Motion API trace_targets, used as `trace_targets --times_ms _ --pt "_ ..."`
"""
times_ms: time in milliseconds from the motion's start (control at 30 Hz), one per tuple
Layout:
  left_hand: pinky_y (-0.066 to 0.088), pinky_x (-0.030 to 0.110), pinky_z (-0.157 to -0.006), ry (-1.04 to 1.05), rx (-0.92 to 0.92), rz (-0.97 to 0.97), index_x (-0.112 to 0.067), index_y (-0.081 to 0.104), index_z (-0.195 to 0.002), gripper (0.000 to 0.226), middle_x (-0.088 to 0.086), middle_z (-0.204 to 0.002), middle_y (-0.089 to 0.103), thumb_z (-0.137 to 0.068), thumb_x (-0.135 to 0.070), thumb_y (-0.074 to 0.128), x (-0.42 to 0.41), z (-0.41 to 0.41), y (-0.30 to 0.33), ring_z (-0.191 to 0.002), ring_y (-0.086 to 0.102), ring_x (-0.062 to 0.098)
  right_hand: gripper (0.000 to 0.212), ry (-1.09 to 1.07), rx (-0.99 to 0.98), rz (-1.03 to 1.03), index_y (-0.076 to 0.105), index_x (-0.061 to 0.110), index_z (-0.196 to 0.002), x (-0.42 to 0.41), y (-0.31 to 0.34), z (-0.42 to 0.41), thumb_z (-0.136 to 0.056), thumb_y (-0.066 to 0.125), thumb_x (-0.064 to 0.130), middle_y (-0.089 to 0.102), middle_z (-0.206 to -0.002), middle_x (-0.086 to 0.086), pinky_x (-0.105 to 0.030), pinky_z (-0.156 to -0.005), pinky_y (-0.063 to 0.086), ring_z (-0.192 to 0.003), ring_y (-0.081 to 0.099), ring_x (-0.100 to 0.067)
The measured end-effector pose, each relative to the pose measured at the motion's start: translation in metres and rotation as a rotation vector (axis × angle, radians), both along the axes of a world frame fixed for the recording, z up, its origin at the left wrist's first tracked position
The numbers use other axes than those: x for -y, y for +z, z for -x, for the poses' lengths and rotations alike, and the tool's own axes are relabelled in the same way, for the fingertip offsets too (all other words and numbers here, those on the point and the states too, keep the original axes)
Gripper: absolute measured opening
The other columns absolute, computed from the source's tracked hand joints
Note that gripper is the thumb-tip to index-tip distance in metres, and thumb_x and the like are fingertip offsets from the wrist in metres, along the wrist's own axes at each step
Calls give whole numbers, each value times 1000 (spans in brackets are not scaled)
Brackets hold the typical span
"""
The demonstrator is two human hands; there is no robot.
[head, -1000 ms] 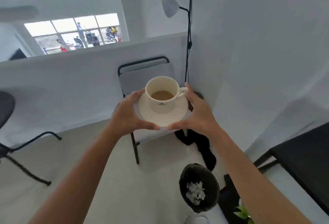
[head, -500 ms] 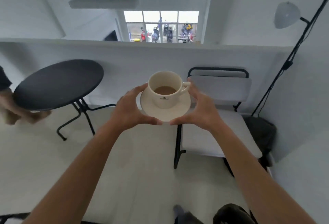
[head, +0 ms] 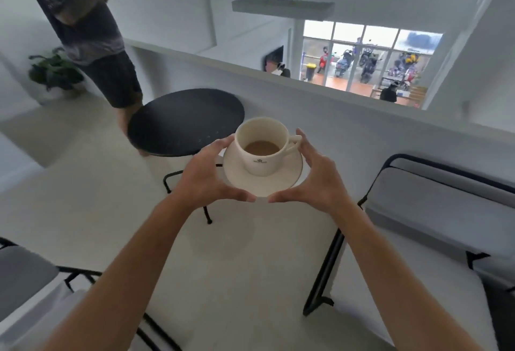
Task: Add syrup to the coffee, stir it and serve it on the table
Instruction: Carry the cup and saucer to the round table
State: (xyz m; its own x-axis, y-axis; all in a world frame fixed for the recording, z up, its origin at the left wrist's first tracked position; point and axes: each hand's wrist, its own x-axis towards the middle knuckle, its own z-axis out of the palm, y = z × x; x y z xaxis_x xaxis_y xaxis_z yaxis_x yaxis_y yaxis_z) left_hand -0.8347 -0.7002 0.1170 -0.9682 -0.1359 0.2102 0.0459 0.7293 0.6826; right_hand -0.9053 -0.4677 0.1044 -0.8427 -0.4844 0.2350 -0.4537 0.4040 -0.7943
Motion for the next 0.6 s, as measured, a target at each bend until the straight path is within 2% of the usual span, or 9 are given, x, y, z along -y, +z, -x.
trace_targets --times_ms 233,367,467,533,600 --pt "48 24 -94 78 -38 -29 -33 43 -143 117 -19 -125 57 -40 -50 97 50 37 5 -115 54 3 145 91 -42 -6 25 20 -162 58 4 66 -42 100 51 46 -157 6 -19 -109 31 -141 43 -10" --pt "44 22 -94 130 -34 -24 -33 42 -143 120 -16 -130 54 -38 -53 95 90 60 0 -119 50 6 150 108 -55 -23 27 24 -162 101 2 98 -34 94 65 45 -157 11 -35 -120 35 -146 42 -17" --pt "42 29 -100 159 -26 -24 -34 41 -144 120 -16 -132 53 -38 -51 96 122 77 -1 -122 47 8 157 105 -52 -34 25 28 -162 136 -1 118 -26 86 79 45 -157 12 -46 -120 37 -147 41 -20" --pt "43 33 -103 168 -23 -26 -33 42 -144 119 -15 -133 53 -40 -46 98 146 88 -3 -123 47 10 158 113 -68 -36 24 28 -162 161 -4 131 -26 83 85 45 -156 13 -47 -120 38 -146 41 -20" --pt "44 33 -103 168 -18 -25 -32 42 -144 118 -14 -133 52 -41 -45 98 170 100 -3 -123 47 11 156 110 -56 -43 25 28 -162 187 -4 144 -29 87 77 45 -157 11 -44 -120 37 -146 41 -20"
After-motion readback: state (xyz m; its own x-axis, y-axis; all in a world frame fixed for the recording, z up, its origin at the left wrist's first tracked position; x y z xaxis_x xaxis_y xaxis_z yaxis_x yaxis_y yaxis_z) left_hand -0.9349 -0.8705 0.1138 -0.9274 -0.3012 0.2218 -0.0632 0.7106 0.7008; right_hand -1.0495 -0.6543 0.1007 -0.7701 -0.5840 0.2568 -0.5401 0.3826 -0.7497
